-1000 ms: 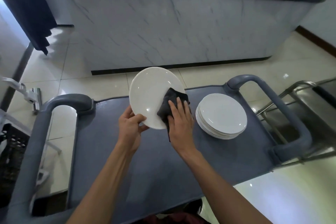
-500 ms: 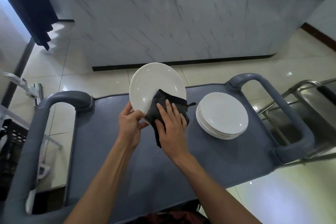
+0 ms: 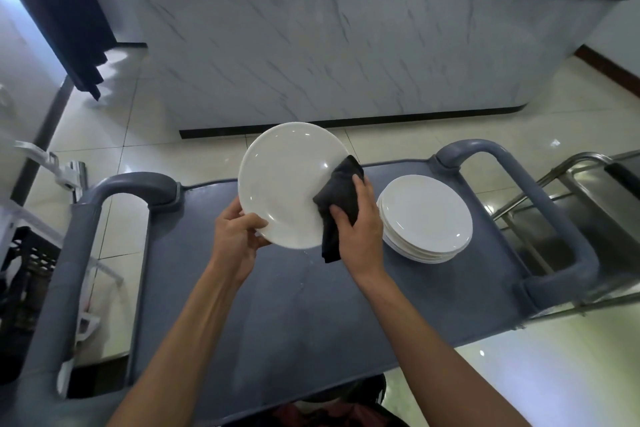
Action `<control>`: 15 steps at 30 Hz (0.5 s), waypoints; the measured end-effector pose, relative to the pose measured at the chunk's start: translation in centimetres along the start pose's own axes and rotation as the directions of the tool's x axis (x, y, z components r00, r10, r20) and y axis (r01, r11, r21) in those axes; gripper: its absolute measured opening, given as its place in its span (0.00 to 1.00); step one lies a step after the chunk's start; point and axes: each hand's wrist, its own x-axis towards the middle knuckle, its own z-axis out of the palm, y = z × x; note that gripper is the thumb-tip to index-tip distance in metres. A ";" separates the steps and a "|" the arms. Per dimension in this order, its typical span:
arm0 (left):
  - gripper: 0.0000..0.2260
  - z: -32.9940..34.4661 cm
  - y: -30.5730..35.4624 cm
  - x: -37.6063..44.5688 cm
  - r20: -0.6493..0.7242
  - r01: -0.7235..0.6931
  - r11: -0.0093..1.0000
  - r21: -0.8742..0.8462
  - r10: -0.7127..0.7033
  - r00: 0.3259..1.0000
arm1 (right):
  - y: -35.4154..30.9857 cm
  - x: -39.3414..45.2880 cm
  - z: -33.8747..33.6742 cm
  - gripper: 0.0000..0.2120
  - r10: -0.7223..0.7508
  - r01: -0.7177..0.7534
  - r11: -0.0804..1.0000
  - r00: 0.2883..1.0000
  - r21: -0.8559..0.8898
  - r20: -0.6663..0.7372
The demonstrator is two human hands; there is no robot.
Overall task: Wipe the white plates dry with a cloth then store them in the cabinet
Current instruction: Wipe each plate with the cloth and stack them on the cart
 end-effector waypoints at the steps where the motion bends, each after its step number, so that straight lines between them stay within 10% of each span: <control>1: 0.15 -0.5 0.1 0.0 0.010 0.004 1.000 0.021 -0.004 1.000 | 0.0 0.2 -0.4 0.31 0.017 -0.017 0.999 1.000 0.032 0.007; 15: 0.18 -4.1 2.8 0.1 0.123 -0.051 0.915 0.400 0.001 0.992 | -1.0 2.5 -2.8 0.37 0.028 -0.057 0.991 0.972 0.118 0.232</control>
